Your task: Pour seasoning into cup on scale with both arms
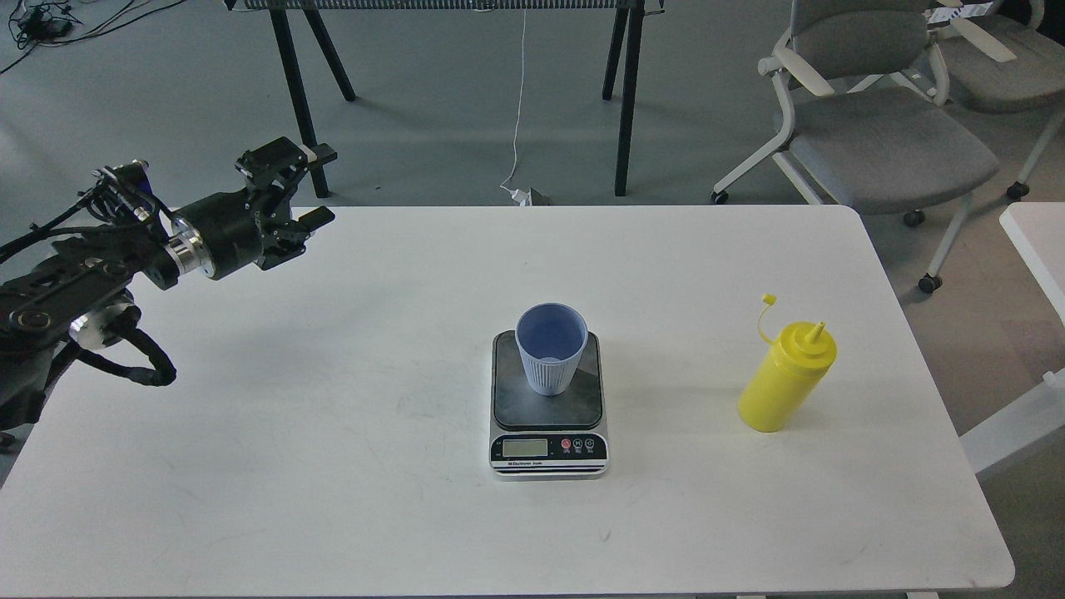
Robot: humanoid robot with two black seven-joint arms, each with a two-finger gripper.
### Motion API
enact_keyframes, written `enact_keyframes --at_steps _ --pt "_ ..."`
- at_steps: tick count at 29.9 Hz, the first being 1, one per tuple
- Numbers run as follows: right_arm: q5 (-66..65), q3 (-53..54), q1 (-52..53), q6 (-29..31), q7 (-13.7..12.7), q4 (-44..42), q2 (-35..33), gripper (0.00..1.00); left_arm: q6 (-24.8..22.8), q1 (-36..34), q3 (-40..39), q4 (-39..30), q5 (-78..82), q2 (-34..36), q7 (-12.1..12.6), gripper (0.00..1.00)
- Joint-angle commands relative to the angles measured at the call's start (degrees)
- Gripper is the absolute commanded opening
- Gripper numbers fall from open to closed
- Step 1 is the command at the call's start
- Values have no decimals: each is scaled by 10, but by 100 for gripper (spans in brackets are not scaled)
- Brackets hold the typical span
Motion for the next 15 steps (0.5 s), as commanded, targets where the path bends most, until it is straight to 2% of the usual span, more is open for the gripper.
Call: enact_keyframes --at_steps 1,11,15 --pt "0 1 -24 0 0 10 1 99 0 0 0 0 0 1 0 100" --pt "-7 -6 -55 0 0 42 9 99 0 19 -3 0 0 1 0 100" --pt "-46 -6 -56 0 0 57 33 99 0 20 -2 0 0 0 0 100"
